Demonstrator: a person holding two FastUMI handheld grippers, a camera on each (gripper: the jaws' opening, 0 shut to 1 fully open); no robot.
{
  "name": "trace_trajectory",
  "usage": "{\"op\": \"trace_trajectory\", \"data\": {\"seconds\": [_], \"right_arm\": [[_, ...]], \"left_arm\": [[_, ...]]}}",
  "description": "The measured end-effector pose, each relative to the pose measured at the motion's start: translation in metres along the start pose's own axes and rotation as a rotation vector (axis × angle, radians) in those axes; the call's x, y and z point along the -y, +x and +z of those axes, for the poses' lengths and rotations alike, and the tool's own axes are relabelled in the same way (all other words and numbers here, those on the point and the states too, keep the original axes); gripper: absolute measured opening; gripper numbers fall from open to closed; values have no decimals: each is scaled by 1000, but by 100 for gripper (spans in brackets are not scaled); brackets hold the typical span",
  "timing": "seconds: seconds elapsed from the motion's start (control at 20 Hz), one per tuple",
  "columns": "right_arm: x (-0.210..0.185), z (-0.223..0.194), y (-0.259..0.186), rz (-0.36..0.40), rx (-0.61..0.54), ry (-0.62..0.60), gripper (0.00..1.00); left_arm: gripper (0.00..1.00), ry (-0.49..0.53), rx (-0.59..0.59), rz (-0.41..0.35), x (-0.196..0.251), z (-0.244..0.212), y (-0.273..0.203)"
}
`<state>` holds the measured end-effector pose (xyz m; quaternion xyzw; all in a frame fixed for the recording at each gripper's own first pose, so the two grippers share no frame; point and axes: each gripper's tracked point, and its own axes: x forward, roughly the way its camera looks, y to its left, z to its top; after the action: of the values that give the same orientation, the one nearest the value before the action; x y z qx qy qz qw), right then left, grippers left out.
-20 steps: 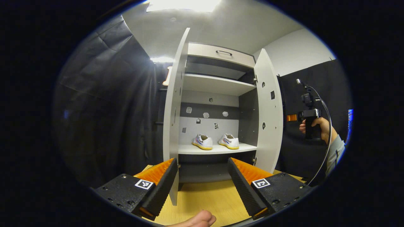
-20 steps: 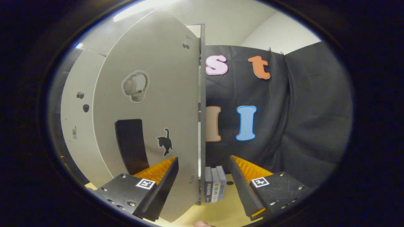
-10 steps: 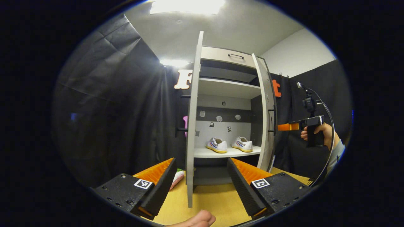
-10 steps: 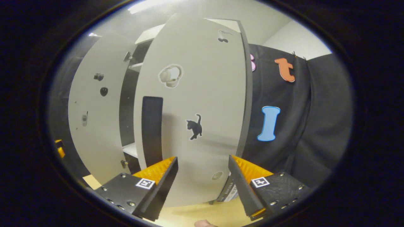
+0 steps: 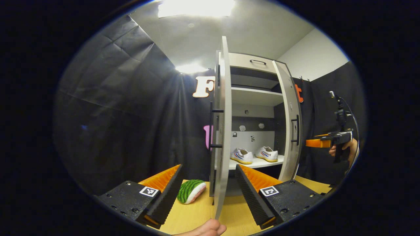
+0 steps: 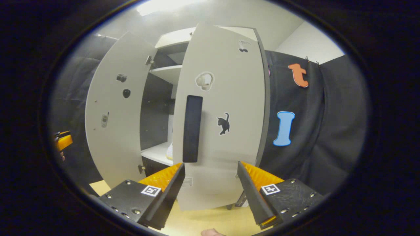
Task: Grab one shoe with the right hand and put it into the shoe cabinet, grab the other shoe with the left hand and put it into the shoe cabinet; then close the right door with the right hand and the left door with the left hand.
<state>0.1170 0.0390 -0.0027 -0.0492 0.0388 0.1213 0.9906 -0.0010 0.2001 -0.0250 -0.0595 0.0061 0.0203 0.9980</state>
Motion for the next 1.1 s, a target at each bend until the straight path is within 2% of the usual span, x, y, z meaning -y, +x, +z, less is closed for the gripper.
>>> {"op": "trace_trajectory", "data": {"seconds": [0.05,0.2,0.4,0.5,0.7,0.8,1.1], "right_arm": [[-2,-1,-8,0,8,4,97],[-11,-3,-35,-6,28,0,93],[-19,-7,-68,-22,62,2,95],[-24,-14,-83,-35,70,10,95],[-47,-24,-102,-20,88,-30,95],[-59,-28,-109,-7,98,-37,95],[-84,-41,-118,10,97,-40,96]], "left_arm": [[96,-9,-3,16,-8,1,5],[96,-15,-3,61,-36,11,18],[93,11,10,105,-63,23,30],[96,25,1,109,-72,26,40],[93,13,0,158,-96,37,63],[96,5,1,151,-99,42,77],[96,48,-25,122,-87,41,109]]}}
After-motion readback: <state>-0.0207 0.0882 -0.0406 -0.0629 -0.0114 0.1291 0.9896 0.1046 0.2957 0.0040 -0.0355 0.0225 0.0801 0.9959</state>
